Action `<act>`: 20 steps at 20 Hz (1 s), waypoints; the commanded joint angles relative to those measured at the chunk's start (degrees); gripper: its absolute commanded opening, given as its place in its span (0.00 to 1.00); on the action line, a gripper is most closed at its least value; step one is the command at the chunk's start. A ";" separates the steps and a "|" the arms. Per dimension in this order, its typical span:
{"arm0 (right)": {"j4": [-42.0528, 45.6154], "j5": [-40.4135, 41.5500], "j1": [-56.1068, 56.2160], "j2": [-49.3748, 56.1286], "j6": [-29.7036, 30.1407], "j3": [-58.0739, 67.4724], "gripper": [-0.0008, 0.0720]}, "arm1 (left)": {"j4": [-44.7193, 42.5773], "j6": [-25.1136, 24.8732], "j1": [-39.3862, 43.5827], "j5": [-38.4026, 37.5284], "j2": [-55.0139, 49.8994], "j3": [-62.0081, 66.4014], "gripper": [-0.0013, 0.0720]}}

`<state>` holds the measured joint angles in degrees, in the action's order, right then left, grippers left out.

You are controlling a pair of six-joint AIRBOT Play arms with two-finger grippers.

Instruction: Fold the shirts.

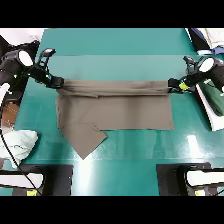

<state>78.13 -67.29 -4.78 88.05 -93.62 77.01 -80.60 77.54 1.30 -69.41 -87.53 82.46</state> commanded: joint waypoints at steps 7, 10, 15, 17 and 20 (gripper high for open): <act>-0.04 -8.26 0.76 0.07 0.33 -0.85 0.57 | -1.68 2.78 -0.04 -7.39 0.39 -1.62 0.76; -0.11 -13.44 -0.33 -1.27 1.62 -0.26 0.57 | -3.63 5.86 -0.04 -11.13 3.45 -2.10 0.75; -0.13 -12.41 0.11 -8.09 1.75 -0.26 0.57 | -1.86 12.63 0.00 -9.68 17.90 -17.29 0.75; -0.48 -10.64 0.15 -9.84 1.75 -0.26 0.57 | -1.20 15.37 1.49 -7.04 25.24 -27.28 0.75; -2.12 -10.27 0.15 -10.51 1.73 -0.26 0.57 | -0.20 22.05 5.42 -3.56 34.64 -40.87 0.75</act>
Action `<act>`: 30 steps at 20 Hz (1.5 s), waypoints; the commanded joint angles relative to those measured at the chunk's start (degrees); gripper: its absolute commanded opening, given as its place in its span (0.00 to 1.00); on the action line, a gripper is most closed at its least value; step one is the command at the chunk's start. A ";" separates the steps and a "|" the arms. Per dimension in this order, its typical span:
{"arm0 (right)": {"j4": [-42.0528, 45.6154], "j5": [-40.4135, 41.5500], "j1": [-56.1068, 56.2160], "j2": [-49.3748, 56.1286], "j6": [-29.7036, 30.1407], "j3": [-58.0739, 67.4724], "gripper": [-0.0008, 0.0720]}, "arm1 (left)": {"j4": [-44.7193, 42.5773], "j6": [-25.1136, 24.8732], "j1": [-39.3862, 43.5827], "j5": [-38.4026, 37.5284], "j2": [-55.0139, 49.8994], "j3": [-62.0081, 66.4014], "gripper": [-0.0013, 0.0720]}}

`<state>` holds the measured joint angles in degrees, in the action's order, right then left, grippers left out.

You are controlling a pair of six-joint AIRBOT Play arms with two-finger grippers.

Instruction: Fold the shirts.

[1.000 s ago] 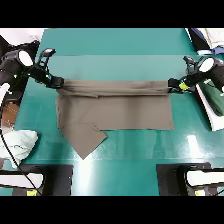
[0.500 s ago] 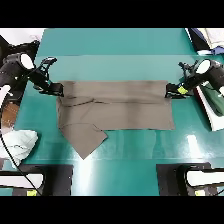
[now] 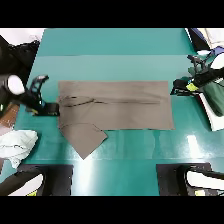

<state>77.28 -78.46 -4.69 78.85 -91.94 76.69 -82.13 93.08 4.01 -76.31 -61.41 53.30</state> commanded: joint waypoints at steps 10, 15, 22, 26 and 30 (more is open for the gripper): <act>-1.25 0.31 0.07 -1.31 0.04 0.07 0.57 | 11.04 12.07 12.39 10.58 12.59 -26.43 0.76; -1.25 0.09 0.07 -1.31 0.04 0.07 0.57 | 11.21 14.32 14.93 16.15 12.59 -26.47 0.75; -1.25 -0.20 0.07 -1.31 0.04 0.07 0.57 | 11.26 14.36 14.93 8.94 12.61 -26.45 0.75; -1.25 -0.09 0.07 -1.31 0.04 0.07 0.57 | 10.67 13.00 14.93 8.15 12.61 -26.47 0.75; -1.25 -0.24 0.07 -1.31 0.04 0.07 0.57 | 10.80 14.12 14.93 14.99 12.59 -26.47 0.75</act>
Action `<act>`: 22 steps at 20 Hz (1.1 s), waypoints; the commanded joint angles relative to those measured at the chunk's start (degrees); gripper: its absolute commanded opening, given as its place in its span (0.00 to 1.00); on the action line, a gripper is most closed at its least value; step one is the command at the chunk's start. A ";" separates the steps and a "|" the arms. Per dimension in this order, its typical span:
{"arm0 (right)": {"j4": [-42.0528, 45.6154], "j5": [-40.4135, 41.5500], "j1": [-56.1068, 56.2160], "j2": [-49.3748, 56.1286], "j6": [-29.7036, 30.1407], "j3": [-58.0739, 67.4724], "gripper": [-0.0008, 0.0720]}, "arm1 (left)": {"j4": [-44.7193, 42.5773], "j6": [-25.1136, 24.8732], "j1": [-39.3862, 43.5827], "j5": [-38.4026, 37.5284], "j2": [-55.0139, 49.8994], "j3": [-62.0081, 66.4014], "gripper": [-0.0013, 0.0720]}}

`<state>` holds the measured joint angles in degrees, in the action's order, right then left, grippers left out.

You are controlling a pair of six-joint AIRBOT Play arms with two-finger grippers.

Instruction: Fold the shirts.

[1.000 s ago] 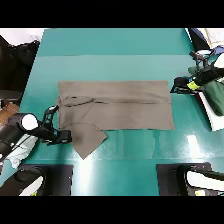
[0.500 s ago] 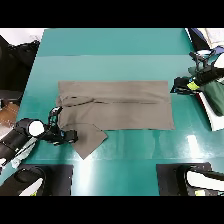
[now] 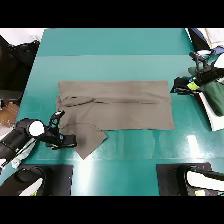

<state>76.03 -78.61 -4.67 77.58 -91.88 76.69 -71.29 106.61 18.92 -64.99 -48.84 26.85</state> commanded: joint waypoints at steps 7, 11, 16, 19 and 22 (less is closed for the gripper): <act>0.02 0.00 0.04 -0.04 0.00 0.07 0.57 | 3.15 1.44 0.02 5.57 -0.57 -3.52 0.75; 0.02 -0.13 0.04 -0.04 0.00 0.07 0.57 | 5.97 1.38 0.02 7.58 -0.55 -3.10 0.51; 0.55 -3.15 -0.39 -0.07 1.22 0.04 0.57 | 5.27 -1.75 0.02 5.86 -0.55 0.63 0.07; 0.61 -7.17 -1.36 -0.61 3.39 -1.42 0.57 | 4.07 -4.15 0.02 2.67 -0.37 6.58 0.07; 0.61 -5.60 -3.74 -3.52 3.54 -10.01 0.57 | 1.22 -5.11 0.02 0.13 -0.37 12.09 0.06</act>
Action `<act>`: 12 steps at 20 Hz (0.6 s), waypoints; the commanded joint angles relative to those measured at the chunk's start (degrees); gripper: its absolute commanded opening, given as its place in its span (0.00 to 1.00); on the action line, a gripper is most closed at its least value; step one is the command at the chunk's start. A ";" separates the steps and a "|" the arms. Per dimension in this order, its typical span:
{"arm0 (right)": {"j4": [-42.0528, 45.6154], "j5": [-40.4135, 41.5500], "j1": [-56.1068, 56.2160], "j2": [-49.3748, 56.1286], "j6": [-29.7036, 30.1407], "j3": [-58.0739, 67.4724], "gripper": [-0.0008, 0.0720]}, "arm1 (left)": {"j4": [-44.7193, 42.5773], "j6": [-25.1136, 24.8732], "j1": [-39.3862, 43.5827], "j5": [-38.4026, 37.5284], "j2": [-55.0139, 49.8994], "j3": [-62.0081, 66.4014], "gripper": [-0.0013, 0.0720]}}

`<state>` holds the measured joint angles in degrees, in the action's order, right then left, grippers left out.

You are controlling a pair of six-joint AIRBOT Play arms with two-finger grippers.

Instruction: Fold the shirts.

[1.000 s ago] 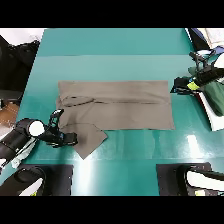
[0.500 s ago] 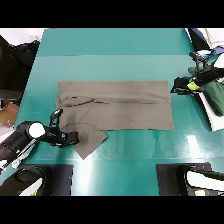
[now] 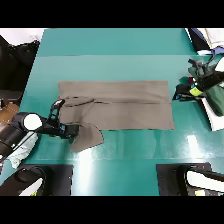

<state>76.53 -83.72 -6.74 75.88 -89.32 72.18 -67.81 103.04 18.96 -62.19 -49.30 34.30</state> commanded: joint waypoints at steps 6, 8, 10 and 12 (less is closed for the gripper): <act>-0.48 5.27 -5.97 -4.07 2.75 -23.47 0.70 | -4.07 -1.55 -0.02 -2.36 0.09 7.80 0.07; -0.59 8.61 -5.92 -4.07 2.89 -26.29 0.70 | -4.04 -1.55 -0.02 -2.67 0.09 7.80 0.07; -0.63 10.69 -5.92 -4.07 2.89 -27.43 0.68 | -4.07 -1.57 -0.02 -3.04 0.09 7.80 0.07; -1.88 11.34 -5.92 -4.07 2.93 -27.45 0.68 | -4.04 -1.57 -0.02 -2.91 0.09 7.80 0.07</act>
<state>75.70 -75.29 -12.53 71.85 -86.70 46.70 -71.64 101.54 18.96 -64.97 -49.25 41.89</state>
